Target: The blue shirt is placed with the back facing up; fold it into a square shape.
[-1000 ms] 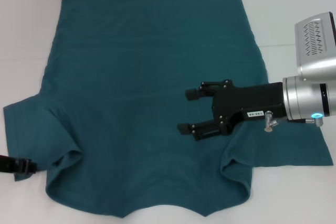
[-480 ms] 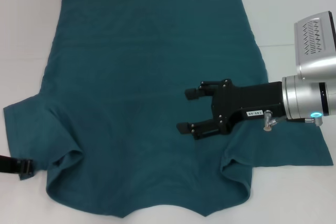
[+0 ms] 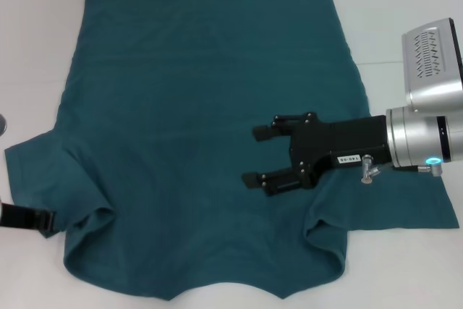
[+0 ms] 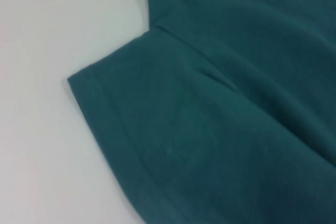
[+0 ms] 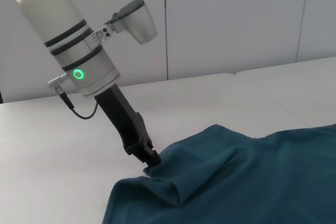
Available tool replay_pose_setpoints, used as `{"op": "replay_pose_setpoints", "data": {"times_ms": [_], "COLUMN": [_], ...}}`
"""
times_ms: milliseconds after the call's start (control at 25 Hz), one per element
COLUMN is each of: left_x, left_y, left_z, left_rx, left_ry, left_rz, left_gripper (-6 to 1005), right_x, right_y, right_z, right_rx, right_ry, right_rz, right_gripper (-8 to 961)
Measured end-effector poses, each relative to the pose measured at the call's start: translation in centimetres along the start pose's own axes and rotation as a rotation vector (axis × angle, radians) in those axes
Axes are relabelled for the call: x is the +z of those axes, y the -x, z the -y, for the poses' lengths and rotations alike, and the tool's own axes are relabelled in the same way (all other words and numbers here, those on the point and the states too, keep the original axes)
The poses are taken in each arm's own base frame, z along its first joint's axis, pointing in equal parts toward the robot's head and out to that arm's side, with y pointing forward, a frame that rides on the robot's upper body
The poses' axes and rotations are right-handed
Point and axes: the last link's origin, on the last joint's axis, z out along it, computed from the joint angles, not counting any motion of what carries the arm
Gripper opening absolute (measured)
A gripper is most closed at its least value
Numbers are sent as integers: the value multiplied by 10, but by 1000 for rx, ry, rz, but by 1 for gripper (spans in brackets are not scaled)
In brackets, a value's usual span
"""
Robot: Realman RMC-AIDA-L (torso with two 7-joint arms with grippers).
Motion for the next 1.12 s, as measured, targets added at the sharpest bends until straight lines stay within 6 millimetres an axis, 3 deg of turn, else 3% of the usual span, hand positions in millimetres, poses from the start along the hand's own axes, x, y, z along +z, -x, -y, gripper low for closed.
{"op": "replay_pose_setpoints", "data": {"times_ms": [760, 1120], "left_x": [-6, -41], "left_y": [-27, -21], "left_z": [-16, 2], "left_rx": [-12, -29], "left_ry": [95, 59], "left_rz": [-112, -140], "left_gripper": [58, 59], "right_x": [-2, -1], "right_y": [4, 5], "right_z": [1, 2], "right_rx": [-11, -23], "right_ry": [-1, -7], "right_rz": [10, 10], "right_gripper": [915, 915]}}
